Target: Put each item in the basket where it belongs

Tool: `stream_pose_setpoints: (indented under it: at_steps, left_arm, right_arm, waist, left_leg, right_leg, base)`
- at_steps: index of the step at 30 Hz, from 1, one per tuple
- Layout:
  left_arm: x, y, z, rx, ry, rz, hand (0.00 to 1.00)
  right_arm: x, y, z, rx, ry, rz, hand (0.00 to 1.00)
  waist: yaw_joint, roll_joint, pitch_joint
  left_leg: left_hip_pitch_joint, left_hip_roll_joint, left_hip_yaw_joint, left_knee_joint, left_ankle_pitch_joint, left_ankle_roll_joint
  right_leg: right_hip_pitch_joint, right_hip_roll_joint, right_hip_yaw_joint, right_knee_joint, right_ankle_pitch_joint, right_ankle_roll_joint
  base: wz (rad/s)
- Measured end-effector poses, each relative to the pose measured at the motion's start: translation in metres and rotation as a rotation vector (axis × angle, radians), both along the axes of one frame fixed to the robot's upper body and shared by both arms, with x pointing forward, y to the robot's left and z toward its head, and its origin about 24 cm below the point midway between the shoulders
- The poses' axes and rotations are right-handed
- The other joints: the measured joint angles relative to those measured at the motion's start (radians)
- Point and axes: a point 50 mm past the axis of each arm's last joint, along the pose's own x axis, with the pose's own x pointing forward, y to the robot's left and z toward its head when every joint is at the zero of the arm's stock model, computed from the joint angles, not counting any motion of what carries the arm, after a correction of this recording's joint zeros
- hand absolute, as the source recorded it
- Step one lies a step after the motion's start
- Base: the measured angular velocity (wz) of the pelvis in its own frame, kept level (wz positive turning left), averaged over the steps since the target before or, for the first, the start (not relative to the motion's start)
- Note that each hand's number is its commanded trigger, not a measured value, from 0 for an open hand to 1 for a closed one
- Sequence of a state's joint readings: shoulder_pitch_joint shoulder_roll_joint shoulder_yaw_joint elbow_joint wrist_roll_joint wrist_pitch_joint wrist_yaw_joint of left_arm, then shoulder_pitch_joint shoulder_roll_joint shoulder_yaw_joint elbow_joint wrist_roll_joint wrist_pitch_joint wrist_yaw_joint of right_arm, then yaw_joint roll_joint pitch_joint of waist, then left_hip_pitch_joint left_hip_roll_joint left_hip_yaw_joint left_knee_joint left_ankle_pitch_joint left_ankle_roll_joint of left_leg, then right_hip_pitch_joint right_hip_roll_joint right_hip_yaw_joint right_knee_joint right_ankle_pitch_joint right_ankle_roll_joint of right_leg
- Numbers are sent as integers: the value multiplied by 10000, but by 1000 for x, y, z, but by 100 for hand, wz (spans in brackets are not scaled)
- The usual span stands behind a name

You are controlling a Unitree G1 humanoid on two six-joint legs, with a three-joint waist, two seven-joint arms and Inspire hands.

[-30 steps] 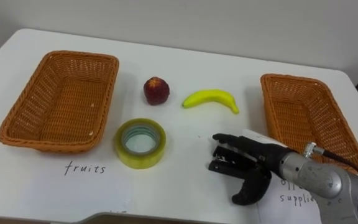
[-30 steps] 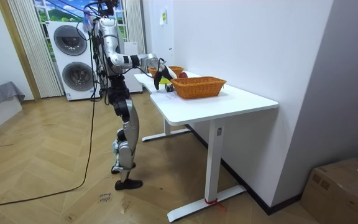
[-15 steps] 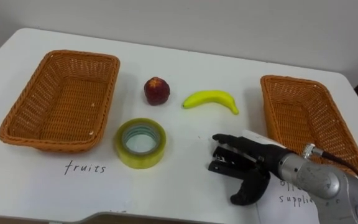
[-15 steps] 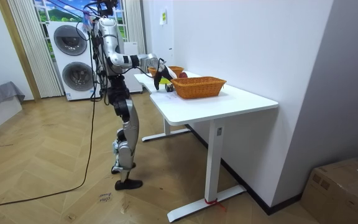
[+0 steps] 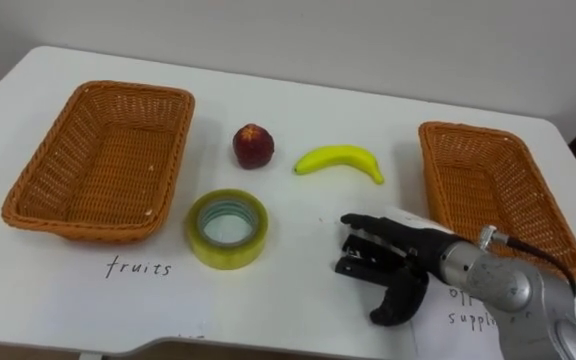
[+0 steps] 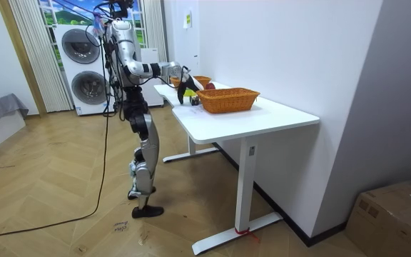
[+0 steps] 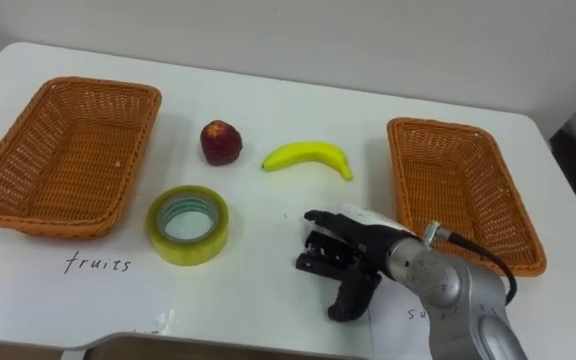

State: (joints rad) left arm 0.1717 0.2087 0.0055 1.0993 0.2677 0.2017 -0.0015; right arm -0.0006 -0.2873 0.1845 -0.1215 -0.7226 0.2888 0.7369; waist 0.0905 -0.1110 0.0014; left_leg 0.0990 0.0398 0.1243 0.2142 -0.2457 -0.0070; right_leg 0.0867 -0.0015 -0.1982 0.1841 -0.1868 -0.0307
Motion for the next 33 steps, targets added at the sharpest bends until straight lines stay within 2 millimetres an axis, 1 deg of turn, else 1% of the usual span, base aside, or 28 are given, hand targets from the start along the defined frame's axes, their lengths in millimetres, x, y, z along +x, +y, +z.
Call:
stream_pose_setpoints:
  at_steps: [4,7,8,9,10,11,12,15,21,24,26,33]
  left_arm:
    - [1,0,0,11,-20,4,0]
    - [3,1,1,83,-34,56,0]
    - [5,1,1,88,-111,40,0]
    - [6,1,2,84,-138,34,0]
    - [8,1,2,65,-168,26,0]
    - [9,1,2,80,-154,34,0]
    - [9,2,2,90,-146,36,0]
    - [9,2,3,106,-153,46,0]
    - [11,2,3,373,-190,54,0]
    - [13,2,3,517,-256,56,0]
    - [16,2,4,544,-350,34,0]
    - [19,2,4,609,-477,190,0]
  right_arm:
    - [1,1,-1,-149,-12,-151,0]
    - [3,0,-3,-200,79,-215,0]
    - [3,0,-3,-257,105,-237,4]
    - [3,0,-4,-287,111,-241,29]
    - [3,0,-4,-399,117,-228,57]
    - [3,1,-5,-540,122,-203,69]
    - [3,1,-5,-576,131,-218,100]
    - [4,2,-5,-803,-14,-278,100]
    - [19,4,-6,-1082,-443,-907,100]
    - [20,6,-6,-1439,-740,-859,100]
    - [23,6,-7,-1811,-937,-887,100]
    - [25,5,-5,-2083,-1101,-980,100]
  waist:
    - [11,-24,-2]
    - [134,-73,-5]
    - [177,-106,-11]
    - [187,-121,-10]
    - [195,-143,-12]
    - [223,-161,-24]
    - [231,-170,-30]
    - [272,-187,-41]
    - [270,-188,-40]
    - [259,-192,-43]
    - [272,-194,-45]
    - [268,-200,-49]
  left_leg:
    - [-7,-2,-84,2,-1,1]
    - [1,6,-93,9,-1,1]
    - [2,7,-102,16,-1,1]
    - [2,7,-109,22,-1,1]
    - [-1,7,-121,41,-1,1]
    - [-1,7,-121,45,-1,1]
    - [0,7,-121,45,-1,1]
    - [0,6,-130,61,-1,1]
    - [-6,6,-183,11,-5,4]
    - [-5,0,-197,-9,-5,4]
    - [-7,-3,-222,-13,-5,5]
    - [7,5,-302,-26,-4,4]
  right_leg:
    - [2,-1,-36,3,9,-3]
    - [-3,8,-29,9,13,-10]
    - [-3,10,-31,10,15,-13]
    - [-3,10,-32,14,16,-14]
    - [5,9,-43,11,19,-18]
    - [11,8,-43,17,20,-18]
    - [12,8,-42,19,21,-18]
    - [27,9,-49,23,30,-16]
    - [127,8,-100,1,31,-16]
    - [142,20,-142,-7,31,-14]
    - [162,26,-245,3,33,-11]
    - [173,6,-263,7,37,-6]
  base:
    - [2]
    - [0]
    - [0]
    - [0]
    - [0]
    - [0]
    - [0]
    - [0]
    - [3]
    - [1]
    - [9]
    - [3]
